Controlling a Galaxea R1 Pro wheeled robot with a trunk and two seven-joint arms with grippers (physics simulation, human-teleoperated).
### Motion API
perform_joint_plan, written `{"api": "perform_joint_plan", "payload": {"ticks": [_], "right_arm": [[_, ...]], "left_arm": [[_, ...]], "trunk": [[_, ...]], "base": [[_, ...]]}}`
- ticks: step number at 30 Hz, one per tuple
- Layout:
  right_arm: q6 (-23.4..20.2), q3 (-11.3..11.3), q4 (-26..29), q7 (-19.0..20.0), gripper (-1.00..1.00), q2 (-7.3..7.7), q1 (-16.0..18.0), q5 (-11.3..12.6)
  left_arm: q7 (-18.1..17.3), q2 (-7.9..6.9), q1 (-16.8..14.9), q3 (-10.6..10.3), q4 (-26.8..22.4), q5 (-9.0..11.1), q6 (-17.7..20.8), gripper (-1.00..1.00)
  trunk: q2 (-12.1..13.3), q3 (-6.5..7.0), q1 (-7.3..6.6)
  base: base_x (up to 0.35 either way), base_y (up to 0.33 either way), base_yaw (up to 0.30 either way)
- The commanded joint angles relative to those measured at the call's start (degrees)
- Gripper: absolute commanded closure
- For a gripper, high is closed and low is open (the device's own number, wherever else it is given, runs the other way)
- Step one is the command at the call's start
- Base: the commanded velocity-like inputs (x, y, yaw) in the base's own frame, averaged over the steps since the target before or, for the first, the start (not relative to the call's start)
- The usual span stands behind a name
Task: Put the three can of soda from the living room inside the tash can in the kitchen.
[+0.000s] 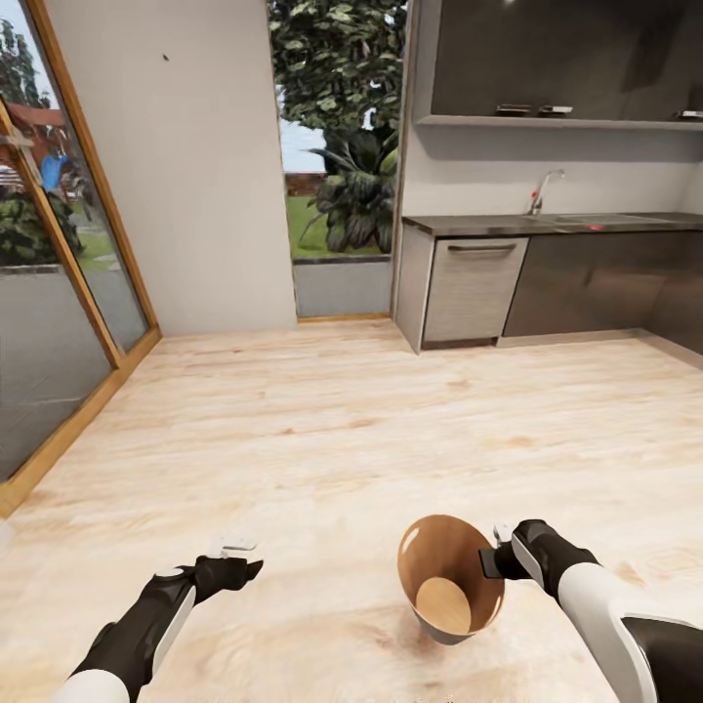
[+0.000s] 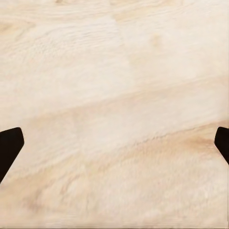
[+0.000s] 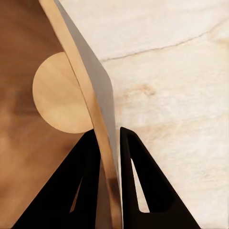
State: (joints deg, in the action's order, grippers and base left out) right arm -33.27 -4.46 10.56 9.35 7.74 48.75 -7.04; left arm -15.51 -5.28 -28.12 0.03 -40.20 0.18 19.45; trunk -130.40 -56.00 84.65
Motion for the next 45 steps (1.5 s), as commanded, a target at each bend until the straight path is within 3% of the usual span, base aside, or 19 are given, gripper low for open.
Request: {"api": "perform_joint_plan", "payload": {"ticks": [1, 16, 19, 25, 30, 35, 45], "right_arm": [[0.0, -0.5, 0.1, 0.2, 1.0, -0.01, 0.0, 0.6], [0.0, -0.5, 0.2, 0.2, 1.0, -0.01, 0.0, 0.7], [3.1, -0.5, -0.1, 0.3, 1.0, -0.05, 0.0, 0.7], [4.2, -0.5, -0.3, 0.3, 1.0, -0.04, 0.0, 0.7], [4.5, -0.5, -0.3, 0.3, 1.0, -0.05, 0.0, 0.7], [4.5, -0.5, -0.4, 0.3, 1.0, -0.14, 0.0, 0.7], [4.5, -0.4, -0.5, 0.3, 1.0, -0.33, 0.0, 0.7]], "left_arm": [[0.0, 0.0, 0.0, 0.0, 0.0, 0.0, 0.0, -1.0], [-0.4, -0.11, 0.0, 0.2, 0.0, 0.2, 0.3, -1.0], [-0.4, -0.16, 0.0, 0.2, 0.0, 0.2, 0.3, -1.0], [-0.3, -0.22, 0.0, 0.3, 0.0, 0.2, 0.4, -1.0], [-0.3, -0.25, 0.0, 0.3, 0.1, 2.7, 0.4, -1.0], [-0.4, -0.26, 0.0, 0.3, 0.1, 3.9, 0.4, -1.0], [-0.4, -0.26, 0.0, 0.2, 0.0, 4.4, 0.3, -1.0]], "trunk": [[0.0, 0.0, -0.01], [0.0, -0.01, -0.01], [0.0, -0.01, -0.01], [0.0, -0.01, -0.01], [0.0, -0.01, -0.01], [0.0, -0.06, -0.01], [0.0, -0.58, -0.01]], "base": [[-0.087, -0.033, 0.03], [-0.014, -0.267, 0.005], [0.0, -0.319, 0.0], [0.0, -0.251, 0.0], [0.0, 0.105, 0.0], [0.0, 0.259, 0.024], [-0.005, 0.299, 0.161]]}}
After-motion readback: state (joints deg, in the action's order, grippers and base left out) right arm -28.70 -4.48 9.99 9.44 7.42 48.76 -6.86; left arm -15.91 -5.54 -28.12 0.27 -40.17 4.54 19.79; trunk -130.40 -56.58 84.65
